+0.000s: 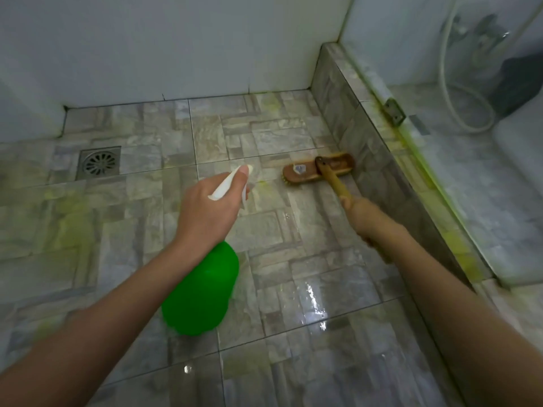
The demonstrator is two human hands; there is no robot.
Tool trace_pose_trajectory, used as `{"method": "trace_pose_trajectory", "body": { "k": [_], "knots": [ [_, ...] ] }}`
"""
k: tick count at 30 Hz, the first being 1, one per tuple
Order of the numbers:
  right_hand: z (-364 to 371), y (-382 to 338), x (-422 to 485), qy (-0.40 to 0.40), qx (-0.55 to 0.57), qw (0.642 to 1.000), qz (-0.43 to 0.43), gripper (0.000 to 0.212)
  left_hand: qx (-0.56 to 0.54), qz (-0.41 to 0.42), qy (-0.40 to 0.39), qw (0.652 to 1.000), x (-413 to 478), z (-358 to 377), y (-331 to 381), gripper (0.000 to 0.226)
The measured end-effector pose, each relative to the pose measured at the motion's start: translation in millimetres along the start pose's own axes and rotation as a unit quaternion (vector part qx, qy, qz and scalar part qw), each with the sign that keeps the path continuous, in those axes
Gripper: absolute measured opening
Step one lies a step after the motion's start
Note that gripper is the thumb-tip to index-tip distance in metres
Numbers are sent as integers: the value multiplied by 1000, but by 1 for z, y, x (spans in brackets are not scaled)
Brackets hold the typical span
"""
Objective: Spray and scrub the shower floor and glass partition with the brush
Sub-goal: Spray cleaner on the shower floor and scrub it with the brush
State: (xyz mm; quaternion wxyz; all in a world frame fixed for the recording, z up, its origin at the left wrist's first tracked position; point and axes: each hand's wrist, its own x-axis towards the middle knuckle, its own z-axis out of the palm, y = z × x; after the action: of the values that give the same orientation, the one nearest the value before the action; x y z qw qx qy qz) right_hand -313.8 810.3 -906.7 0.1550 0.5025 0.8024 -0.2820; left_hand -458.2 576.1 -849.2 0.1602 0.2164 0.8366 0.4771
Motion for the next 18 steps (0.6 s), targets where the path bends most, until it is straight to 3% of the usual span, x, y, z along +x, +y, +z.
{"method": "trace_pose_trajectory", "body": {
  "k": [2,8,14,18],
  "knots": [
    [9,6,-15,2,3,1000,8,61,-18,-17,19,1000,1,-6,-6,55],
    [-26,-50,50,16,25,999,-15,64,-18,-43,24,999,10,-7,-12,52],
    [-7,-15,0,-6,19,999,39,56,-43,-66,33,996,16,-16,-17,49],
    [-29,-66,40,6,43,999,2,50,-37,-68,34,996,19,-17,-16,49]
  ]
}}
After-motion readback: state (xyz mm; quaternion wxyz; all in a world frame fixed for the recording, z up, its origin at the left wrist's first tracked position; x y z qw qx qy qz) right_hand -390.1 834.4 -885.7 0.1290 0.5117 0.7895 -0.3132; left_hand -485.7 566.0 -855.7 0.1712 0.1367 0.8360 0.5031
